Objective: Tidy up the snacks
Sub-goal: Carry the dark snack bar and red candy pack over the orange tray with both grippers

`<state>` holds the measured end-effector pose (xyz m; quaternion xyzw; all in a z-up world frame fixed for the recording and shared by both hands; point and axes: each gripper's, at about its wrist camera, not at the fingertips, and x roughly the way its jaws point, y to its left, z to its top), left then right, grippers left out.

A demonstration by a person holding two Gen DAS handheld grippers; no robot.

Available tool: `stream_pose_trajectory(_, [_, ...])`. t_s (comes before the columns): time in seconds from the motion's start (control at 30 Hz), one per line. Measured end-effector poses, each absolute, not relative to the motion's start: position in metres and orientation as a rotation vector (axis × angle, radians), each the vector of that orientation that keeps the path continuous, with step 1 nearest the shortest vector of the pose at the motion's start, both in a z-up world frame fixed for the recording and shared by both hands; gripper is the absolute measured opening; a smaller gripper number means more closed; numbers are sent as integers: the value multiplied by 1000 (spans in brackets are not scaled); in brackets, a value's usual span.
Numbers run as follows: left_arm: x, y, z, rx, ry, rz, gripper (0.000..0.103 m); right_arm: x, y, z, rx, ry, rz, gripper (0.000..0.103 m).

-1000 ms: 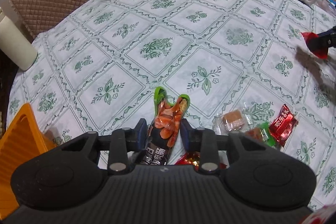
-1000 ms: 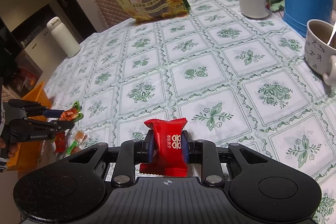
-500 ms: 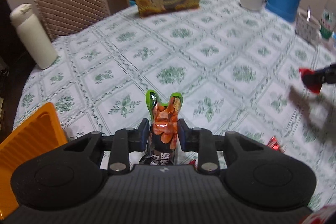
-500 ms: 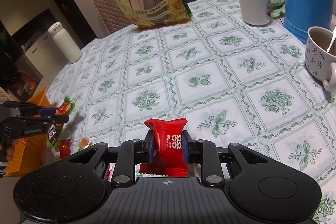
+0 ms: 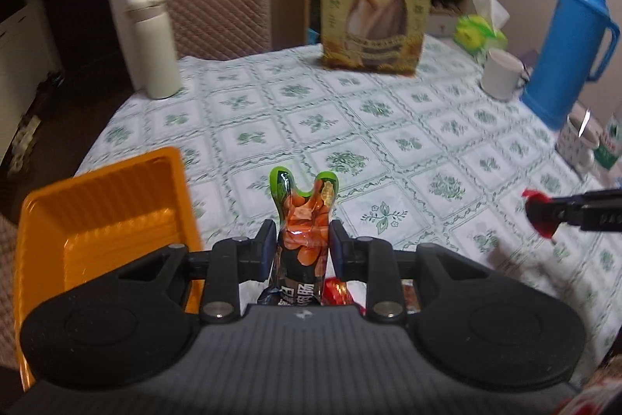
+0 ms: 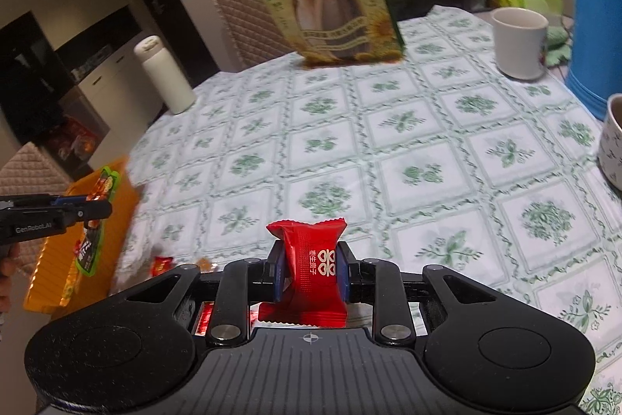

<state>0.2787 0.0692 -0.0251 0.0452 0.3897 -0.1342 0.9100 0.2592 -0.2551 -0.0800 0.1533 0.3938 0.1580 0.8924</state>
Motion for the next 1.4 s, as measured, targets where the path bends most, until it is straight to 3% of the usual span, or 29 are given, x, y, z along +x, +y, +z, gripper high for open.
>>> stream_pose_trajectory(0.73, [183, 195, 16, -69, 738, 4, 26, 240, -100, -47, 245, 828, 694, 27])
stream_pose_trajectory(1.4, [251, 261, -9, -32, 788, -28, 26, 287, 42, -57, 183, 842, 697, 27])
